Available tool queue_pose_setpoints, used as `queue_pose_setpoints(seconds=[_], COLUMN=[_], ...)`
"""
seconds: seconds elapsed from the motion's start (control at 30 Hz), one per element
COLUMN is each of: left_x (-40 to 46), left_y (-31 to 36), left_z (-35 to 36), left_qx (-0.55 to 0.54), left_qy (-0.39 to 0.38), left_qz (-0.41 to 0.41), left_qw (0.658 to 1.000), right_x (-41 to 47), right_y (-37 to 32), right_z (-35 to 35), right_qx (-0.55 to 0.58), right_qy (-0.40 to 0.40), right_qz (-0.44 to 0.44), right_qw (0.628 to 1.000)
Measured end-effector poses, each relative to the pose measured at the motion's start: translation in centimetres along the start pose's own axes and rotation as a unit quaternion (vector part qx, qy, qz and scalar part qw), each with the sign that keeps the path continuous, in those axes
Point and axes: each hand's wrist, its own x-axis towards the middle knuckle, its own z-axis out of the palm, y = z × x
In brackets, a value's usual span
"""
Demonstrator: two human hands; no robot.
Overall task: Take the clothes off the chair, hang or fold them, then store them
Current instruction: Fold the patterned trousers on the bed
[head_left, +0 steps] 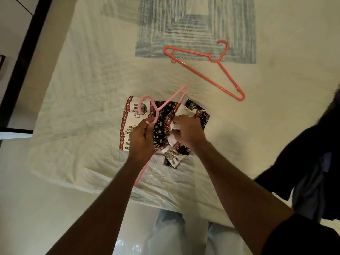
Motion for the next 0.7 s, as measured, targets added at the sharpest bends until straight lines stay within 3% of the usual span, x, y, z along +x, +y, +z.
queue_pose_setpoints(seconds=[0.1, 0.27, 0.4, 0.5, 0.6, 0.7], left_x=[0.2, 0.8, 1.3, 1.4, 1.0, 0.3], left_y=[0.5, 1.0, 1.7, 3.6, 5.8, 7.7], left_z=[-0.6, -2.2, -4.8, -6.9, -9.1, -12.1], left_qx=[0.03, 0.049, 0.039, 0.022, -0.004, -0.01], left_qy=[-0.006, -0.014, -0.03, -0.029, -0.041, -0.047], left_qz=[0.032, 0.039, 0.037, 0.034, 0.051, 0.07], left_qw=[0.999, 0.998, 0.998, 0.999, 0.998, 0.996], right_x=[0.4, 0.3, 0.8, 2.4, 4.2, 5.8], right_y=[-1.9, -2.5, -0.7, -0.5, -1.7, -4.0], right_z=[-1.0, -2.6, -6.3, -10.2, -13.9, -16.9], right_qx=[0.003, -0.055, 0.087, -0.022, -0.108, -0.085], right_qy=[0.035, -0.095, 0.004, 0.072, 0.029, -0.004], right_qz=[-0.04, -0.012, 0.002, -0.062, -0.144, -0.232], right_qw=[0.999, 0.994, 0.996, 0.995, 0.983, 0.969])
